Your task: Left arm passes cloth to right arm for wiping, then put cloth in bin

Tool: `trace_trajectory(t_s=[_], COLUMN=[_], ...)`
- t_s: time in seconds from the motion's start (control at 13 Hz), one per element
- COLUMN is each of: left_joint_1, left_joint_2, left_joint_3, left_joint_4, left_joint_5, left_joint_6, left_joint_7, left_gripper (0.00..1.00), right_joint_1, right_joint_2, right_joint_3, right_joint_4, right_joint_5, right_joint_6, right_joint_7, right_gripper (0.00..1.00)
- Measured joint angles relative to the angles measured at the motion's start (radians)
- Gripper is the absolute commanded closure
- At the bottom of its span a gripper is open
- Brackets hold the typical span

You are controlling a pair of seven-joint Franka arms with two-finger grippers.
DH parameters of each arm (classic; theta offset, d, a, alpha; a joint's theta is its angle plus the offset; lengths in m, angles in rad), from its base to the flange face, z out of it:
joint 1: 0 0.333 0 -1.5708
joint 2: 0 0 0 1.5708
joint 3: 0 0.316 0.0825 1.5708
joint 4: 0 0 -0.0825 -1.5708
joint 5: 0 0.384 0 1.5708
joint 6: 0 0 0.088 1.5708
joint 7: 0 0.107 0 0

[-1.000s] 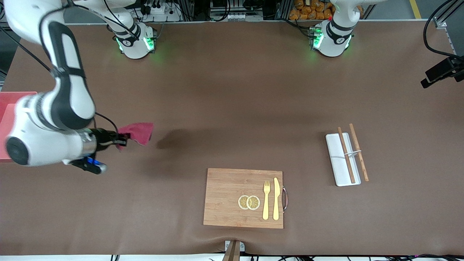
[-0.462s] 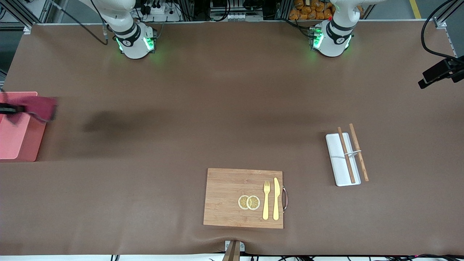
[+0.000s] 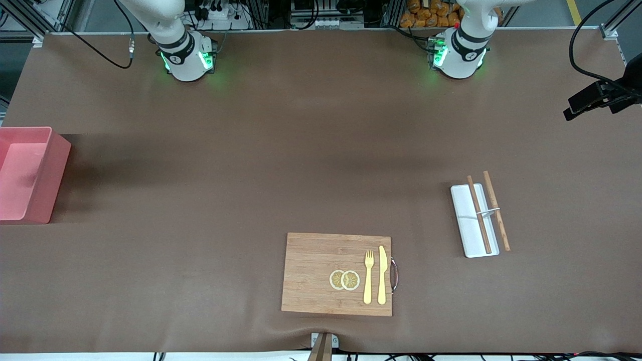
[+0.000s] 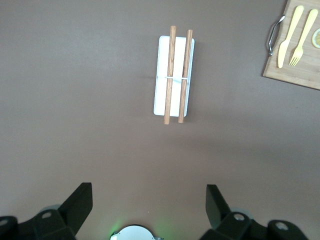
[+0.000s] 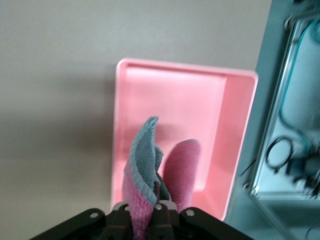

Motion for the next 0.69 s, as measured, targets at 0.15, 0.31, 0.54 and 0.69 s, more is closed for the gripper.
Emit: trace_trajectory(t_s=[0.15, 0.31, 0.54, 0.69], left_joint_1=[0.0, -0.001, -0.001, -0.001], left_joint_2=[0.0, 0.0, 0.0, 0.0], left_joint_3=[0.0, -0.003, -0.01, -0.012], left_joint_4=[-0.003, -0.004, -0.012, -0.014], left_joint_5=[0.0, 0.0, 0.0, 0.0], left_joint_6=[0.0, 0.0, 0.001, 0.001], left_joint_7=[0.0, 0.0, 0.0, 0.0], left_gripper=[0.0, 0.0, 0.0, 0.0], right_joint_1=[0.005, 0.065, 0.264, 0.388], right_joint_2=[0.024, -0.011, -0.115, -0.176], right_joint_3=[0.014, 0.033, 0.045, 0.048], right_joint_4=[0.013, 0.051, 0.066, 0.063], right_joint_5=[0.004, 0.009, 0.049, 0.1], right_joint_6=[-0.007, -0.133, -0.306, -0.363], right_joint_7=[-0.013, 0.026, 0.245, 0.424], right_gripper=[0.0, 0.0, 0.0, 0.0])
